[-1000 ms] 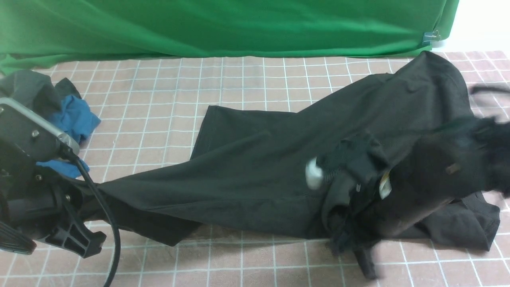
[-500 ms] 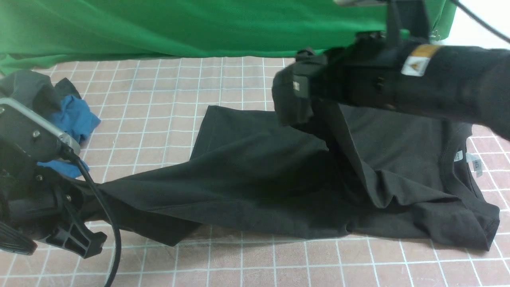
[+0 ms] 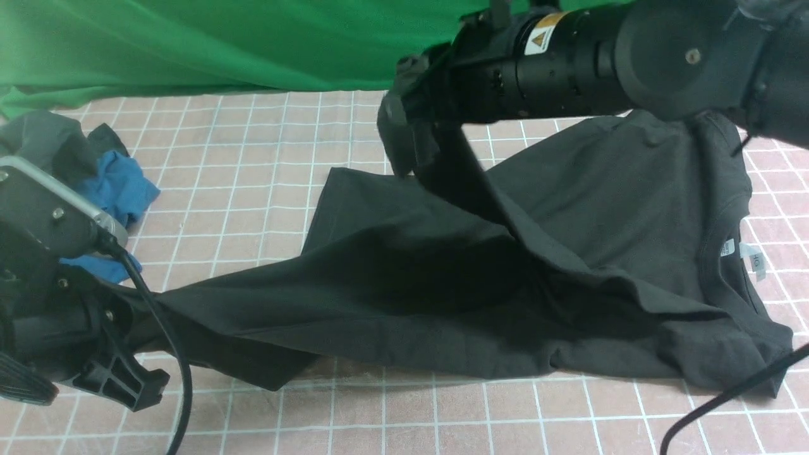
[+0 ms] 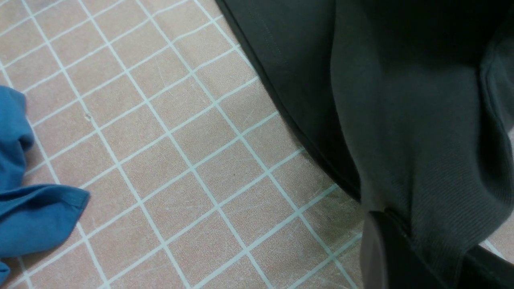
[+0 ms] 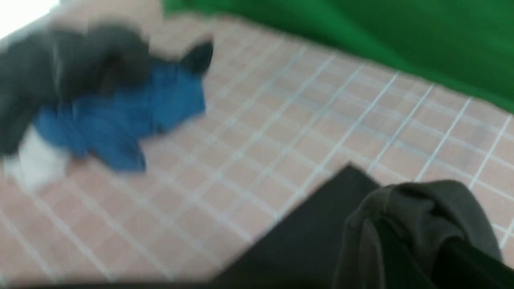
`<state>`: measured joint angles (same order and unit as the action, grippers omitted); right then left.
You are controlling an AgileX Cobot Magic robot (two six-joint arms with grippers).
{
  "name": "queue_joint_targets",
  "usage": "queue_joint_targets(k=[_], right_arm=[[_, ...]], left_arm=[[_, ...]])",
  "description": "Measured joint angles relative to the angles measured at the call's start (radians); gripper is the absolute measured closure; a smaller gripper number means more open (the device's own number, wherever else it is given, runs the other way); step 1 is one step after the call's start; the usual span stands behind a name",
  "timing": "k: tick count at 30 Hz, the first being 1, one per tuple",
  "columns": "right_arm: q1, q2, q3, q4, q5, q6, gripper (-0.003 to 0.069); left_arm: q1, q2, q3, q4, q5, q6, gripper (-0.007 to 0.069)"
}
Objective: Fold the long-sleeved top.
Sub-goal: Spread the long sleeves with your arms and place them on the tabletop
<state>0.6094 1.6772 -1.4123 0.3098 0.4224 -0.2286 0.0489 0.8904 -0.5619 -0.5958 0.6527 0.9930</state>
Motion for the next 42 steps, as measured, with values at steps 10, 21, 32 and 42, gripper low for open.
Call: queue_joint_targets(k=[10, 21, 32, 42], right_arm=[[-0.167, 0.088, -0.093, -0.043, 0.05, -0.123, 0.0573], [-0.248, 0.391, -0.454, -0.047, 0.012, -0.395, 0.0571], [-0.28, 0.393, -0.517, -0.253, 0.15, -0.174, 0.0077], [-0.3, 0.076, -0.272, -0.437, 0.642, 0.083, 0.0201]], left_arm=[[0.0, 0.0, 0.0, 0.0, 0.0, 0.0, 0.0603], [0.0, 0.0, 0.001, 0.0, 0.0, 0.0, 0.0603], [0.0, 0.0, 0.029, 0.007, -0.008, 0.0, 0.0603], [0.0, 0.0, 0.03, 0.007, 0.007, 0.0, 0.0603]])
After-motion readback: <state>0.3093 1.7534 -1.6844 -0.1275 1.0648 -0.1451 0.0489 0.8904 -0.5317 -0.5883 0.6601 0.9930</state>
